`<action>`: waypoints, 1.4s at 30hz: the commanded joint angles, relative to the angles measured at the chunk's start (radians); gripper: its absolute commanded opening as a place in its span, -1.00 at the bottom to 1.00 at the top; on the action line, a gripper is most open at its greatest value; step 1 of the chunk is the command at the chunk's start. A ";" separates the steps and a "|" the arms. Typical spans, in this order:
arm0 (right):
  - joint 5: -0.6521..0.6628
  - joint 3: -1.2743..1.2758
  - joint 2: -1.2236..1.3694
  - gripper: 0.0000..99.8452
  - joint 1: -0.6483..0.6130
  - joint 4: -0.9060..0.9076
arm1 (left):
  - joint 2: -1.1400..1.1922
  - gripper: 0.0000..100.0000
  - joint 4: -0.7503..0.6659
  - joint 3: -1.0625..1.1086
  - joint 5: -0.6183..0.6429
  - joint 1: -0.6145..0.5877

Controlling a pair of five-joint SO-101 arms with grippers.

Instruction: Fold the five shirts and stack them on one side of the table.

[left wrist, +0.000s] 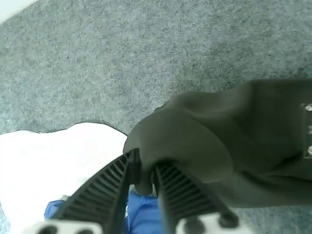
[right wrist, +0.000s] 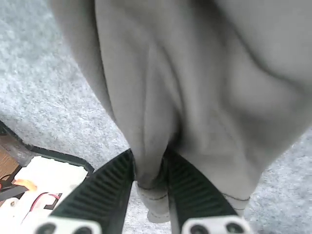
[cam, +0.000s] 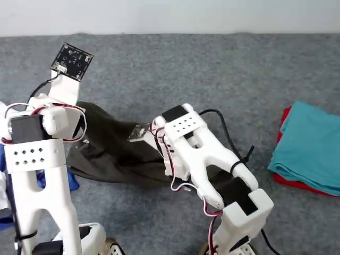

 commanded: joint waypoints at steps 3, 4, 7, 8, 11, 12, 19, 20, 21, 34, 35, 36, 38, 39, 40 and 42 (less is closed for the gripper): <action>0.005 -0.046 -0.005 -0.80 0.005 0.005 | -0.003 -0.97 0.003 -0.007 0.008 0.002; 0.005 -0.046 -0.005 -0.80 0.005 0.002 | -0.003 -0.97 0.012 -0.007 0.008 0.002; 0.005 -0.046 -0.005 -0.79 0.005 0.004 | -0.003 -0.97 0.017 -0.007 0.008 0.003; 0.006 -0.046 -0.005 -0.80 0.005 0.004 | -0.003 -0.97 0.017 -0.007 0.008 0.002; 0.009 -0.046 -0.005 -0.80 0.005 0.007 | -0.003 -0.97 0.017 -0.007 0.008 0.002; 0.009 -0.046 -0.005 -0.81 0.005 0.007 | -0.003 -0.97 0.017 -0.007 0.008 0.003; 0.009 -0.058 -0.016 -0.84 0.004 0.053 | -0.003 -0.97 0.017 -0.007 0.008 0.003; 0.009 -0.063 -0.016 -0.82 0.004 0.070 | -0.003 -0.97 0.017 -0.007 0.008 0.003; 0.009 -0.066 -0.016 -0.81 0.004 0.082 | -0.003 -0.97 0.017 -0.007 0.008 0.003; 0.011 -0.075 -0.005 -0.83 -0.005 0.073 | -0.003 -0.97 0.017 -0.007 0.008 0.003; 0.011 -0.074 -0.005 -0.87 -0.005 0.059 | -0.003 -0.97 0.017 -0.007 0.008 0.003; 0.011 -0.072 -0.005 -0.91 -0.005 0.047 | -0.003 -0.97 0.017 -0.007 0.008 0.003; 0.009 -0.072 -0.004 -0.97 -0.004 0.025 | -0.003 -0.97 0.017 -0.007 0.008 0.003; 0.009 -0.072 -0.004 -0.98 -0.004 0.019 | -0.003 -0.97 0.017 -0.007 0.008 0.003; 0.009 -0.072 -0.004 -0.98 -0.002 0.018 | -0.003 -0.97 0.017 -0.005 0.008 0.003; 0.009 -0.080 -0.016 -0.98 0.001 0.018 | -0.003 -0.97 0.017 -0.005 0.008 0.003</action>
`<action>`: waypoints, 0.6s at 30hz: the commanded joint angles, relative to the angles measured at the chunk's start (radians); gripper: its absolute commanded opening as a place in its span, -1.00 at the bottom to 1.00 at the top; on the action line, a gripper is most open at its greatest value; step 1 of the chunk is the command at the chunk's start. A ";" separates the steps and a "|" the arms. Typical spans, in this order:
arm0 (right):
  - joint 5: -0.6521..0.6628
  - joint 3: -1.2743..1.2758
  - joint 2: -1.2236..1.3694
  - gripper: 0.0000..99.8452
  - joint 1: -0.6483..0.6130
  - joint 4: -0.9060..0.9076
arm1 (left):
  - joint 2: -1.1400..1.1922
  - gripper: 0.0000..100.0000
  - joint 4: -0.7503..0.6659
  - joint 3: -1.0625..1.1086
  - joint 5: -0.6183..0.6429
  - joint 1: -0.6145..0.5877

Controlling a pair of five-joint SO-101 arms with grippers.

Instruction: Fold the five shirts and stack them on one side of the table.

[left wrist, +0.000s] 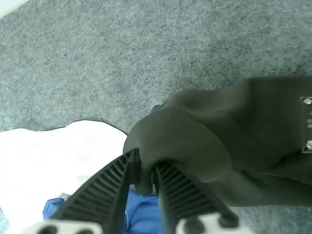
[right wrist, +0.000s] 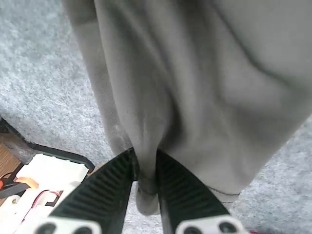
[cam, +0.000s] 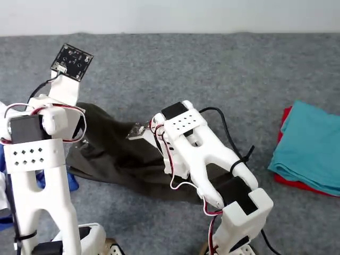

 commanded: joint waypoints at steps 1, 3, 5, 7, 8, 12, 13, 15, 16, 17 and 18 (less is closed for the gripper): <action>0.009 -0.054 -0.022 -0.98 0.002 -0.002 | -0.003 -0.97 0.005 -0.005 0.008 0.003; 0.009 -0.092 -0.048 -0.98 0.012 0.022 | -0.003 -0.97 0.005 -0.005 0.008 0.003; 0.008 -0.143 -0.085 -0.98 0.031 0.038 | -0.005 -0.97 0.005 -0.010 0.008 0.003; 0.009 -0.201 -0.130 -0.98 0.065 0.062 | -0.014 -0.97 0.008 -0.015 0.008 0.003; 0.009 -0.233 -0.151 -0.98 0.085 0.071 | -0.029 -0.97 0.012 -0.021 0.008 0.003; 0.009 -0.381 -0.239 -0.98 0.194 0.108 | -0.121 -0.97 0.006 -0.053 0.009 0.005; 0.009 -0.417 -0.262 -0.98 0.228 0.110 | -0.149 -0.97 0.006 -0.065 0.009 0.005; 0.009 -0.483 -0.306 -0.98 0.291 0.108 | -0.199 -0.97 0.005 -0.087 0.009 0.005; 0.009 -0.514 -0.328 -0.98 0.317 0.108 | -0.221 -0.97 0.005 -0.096 0.009 0.005; 0.009 -0.540 -0.348 -0.98 0.343 0.108 | -0.242 -0.97 0.005 -0.105 0.009 0.003; 0.009 -0.563 -0.367 -0.98 0.366 0.108 | -0.261 -0.97 0.003 -0.116 0.009 0.000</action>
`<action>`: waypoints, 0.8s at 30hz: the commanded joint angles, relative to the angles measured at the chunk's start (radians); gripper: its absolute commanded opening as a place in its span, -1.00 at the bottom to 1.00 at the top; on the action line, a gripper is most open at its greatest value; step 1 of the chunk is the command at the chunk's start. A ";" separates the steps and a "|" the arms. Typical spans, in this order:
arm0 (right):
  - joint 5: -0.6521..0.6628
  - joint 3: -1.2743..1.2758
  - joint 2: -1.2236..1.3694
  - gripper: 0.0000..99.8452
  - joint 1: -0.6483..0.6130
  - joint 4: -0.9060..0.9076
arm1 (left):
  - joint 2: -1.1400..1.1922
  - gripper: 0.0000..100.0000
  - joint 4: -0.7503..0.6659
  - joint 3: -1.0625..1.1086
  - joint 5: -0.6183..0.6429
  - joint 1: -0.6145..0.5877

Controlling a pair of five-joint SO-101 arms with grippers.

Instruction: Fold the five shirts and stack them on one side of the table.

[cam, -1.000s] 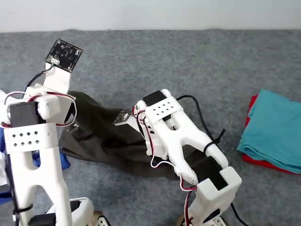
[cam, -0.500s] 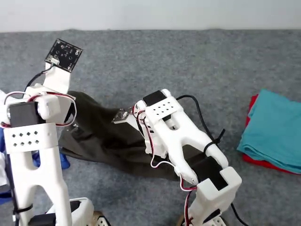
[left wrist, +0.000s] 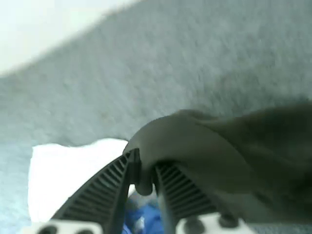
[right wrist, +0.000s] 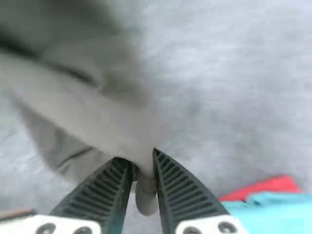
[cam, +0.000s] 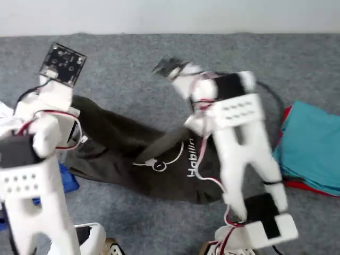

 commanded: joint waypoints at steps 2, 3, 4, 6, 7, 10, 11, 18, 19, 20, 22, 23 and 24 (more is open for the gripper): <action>0.008 -0.146 -0.133 -0.98 0.107 0.036 | -0.110 -0.97 -0.003 -0.087 0.009 -0.003; 0.008 -0.161 -0.153 -0.98 0.125 0.035 | -0.123 -0.97 -0.003 -0.108 0.015 -0.003; 0.008 -0.173 -0.176 -0.98 0.143 0.031 | -0.132 -0.97 -0.003 -0.137 0.038 -0.003; 0.008 -0.199 -0.214 -0.98 0.174 0.027 | -0.144 -0.97 -0.025 -0.197 0.086 -0.005; 0.006 -0.216 -0.231 -0.98 0.185 0.027 | -0.150 -0.97 -0.040 -0.223 0.101 -0.005; 0.003 -0.285 -0.272 -0.98 0.232 0.027 | -0.150 -0.97 -0.084 -0.311 0.114 -0.005; 0.003 -0.308 -0.282 -0.98 0.252 0.027 | -0.144 -0.97 -0.095 -0.343 0.114 -0.005; 0.008 -0.422 -0.306 -0.98 0.435 0.027 | -0.101 -0.97 -0.083 -0.435 0.104 -0.005; 0.008 -0.422 -0.306 -0.98 0.458 0.027 | -0.098 -0.97 -0.066 -0.435 0.101 -0.005; 0.008 -0.422 -0.305 -0.98 0.478 0.027 | -0.095 -0.97 -0.049 -0.435 0.092 -0.005; 0.009 -0.422 -0.302 -0.98 0.507 0.027 | -0.092 -0.97 -0.023 -0.432 0.069 -0.005; 0.009 -0.422 -0.302 -0.98 0.518 0.027 | -0.092 -0.97 -0.015 -0.430 0.060 -0.005; 0.009 -0.422 -0.302 -0.98 0.529 0.027 | -0.092 -0.97 -0.005 -0.430 0.052 -0.005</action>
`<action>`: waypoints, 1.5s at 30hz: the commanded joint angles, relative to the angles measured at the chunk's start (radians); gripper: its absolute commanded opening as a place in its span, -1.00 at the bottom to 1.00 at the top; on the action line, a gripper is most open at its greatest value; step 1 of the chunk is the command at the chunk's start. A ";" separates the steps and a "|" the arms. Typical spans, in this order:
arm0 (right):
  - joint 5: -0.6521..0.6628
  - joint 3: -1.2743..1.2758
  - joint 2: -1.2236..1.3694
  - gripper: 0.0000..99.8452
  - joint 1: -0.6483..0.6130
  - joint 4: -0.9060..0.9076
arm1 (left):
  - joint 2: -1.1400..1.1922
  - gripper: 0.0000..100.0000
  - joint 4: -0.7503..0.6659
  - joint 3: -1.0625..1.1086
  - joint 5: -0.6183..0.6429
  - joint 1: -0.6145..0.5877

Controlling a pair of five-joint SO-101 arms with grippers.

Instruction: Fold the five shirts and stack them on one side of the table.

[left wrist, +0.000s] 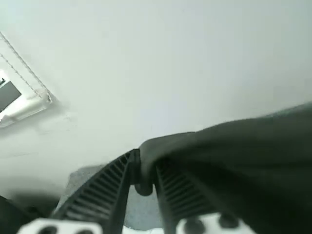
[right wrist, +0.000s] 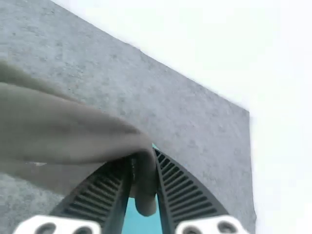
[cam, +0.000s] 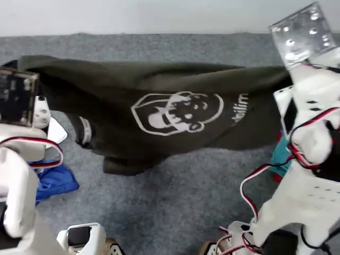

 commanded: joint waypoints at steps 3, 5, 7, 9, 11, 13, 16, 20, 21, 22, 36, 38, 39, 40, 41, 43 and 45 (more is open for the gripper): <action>0.008 -0.037 -0.021 -0.98 0.068 0.025 | 0.003 -0.97 0.043 -0.024 -0.040 -0.005; 0.008 -0.034 -0.018 -0.98 0.071 0.025 | 0.000 -0.97 0.044 -0.025 -0.041 -0.006; 0.008 -0.012 -0.010 -0.98 0.073 0.025 | -0.002 -0.97 0.044 -0.027 -0.041 -0.014; 0.006 0.012 0.005 -0.98 0.088 0.025 | 0.005 -0.97 0.041 -0.024 -0.040 -0.060; 0.006 0.026 0.028 -0.98 0.105 0.025 | 0.012 -0.97 0.037 -0.021 -0.041 -0.107; 0.003 0.026 0.053 -0.98 0.119 0.025 | 0.034 -0.97 0.040 -0.027 -0.041 -0.149; 0.000 0.026 0.076 -0.98 0.124 0.025 | 0.058 -0.97 0.035 -0.028 -0.041 -0.203; -0.002 0.029 0.096 -0.98 0.093 0.019 | 0.072 -0.97 0.035 -0.028 -0.041 -0.203; -0.002 0.029 0.104 -0.98 0.077 0.013 | 0.072 -0.97 0.035 -0.025 -0.041 -0.189; 0.000 0.029 0.113 -0.98 0.061 0.010 | 0.072 -0.97 0.038 -0.022 -0.043 -0.167; -0.083 0.198 0.130 -0.98 -0.139 0.038 | 0.072 -0.97 0.150 0.113 -0.103 -0.147; -0.095 0.285 0.131 -0.98 -0.197 0.038 | 0.072 -0.97 0.149 0.182 -0.103 -0.201; -0.095 0.336 0.133 -0.98 -0.232 0.038 | 0.072 -0.97 0.149 0.217 -0.104 -0.232; -0.097 0.384 0.136 -0.98 -0.275 0.038 | 0.072 -0.97 0.144 0.259 -0.104 -0.258; -0.097 0.428 0.136 -0.98 -0.320 0.038 | 0.072 -0.97 0.130 0.303 -0.104 -0.282; -0.095 0.522 0.137 -0.98 -0.424 0.030 | 0.072 -0.97 0.084 0.395 -0.104 -0.339; -0.094 0.608 0.140 -0.98 -0.541 0.015 | 0.072 -0.97 0.020 0.487 -0.104 -0.385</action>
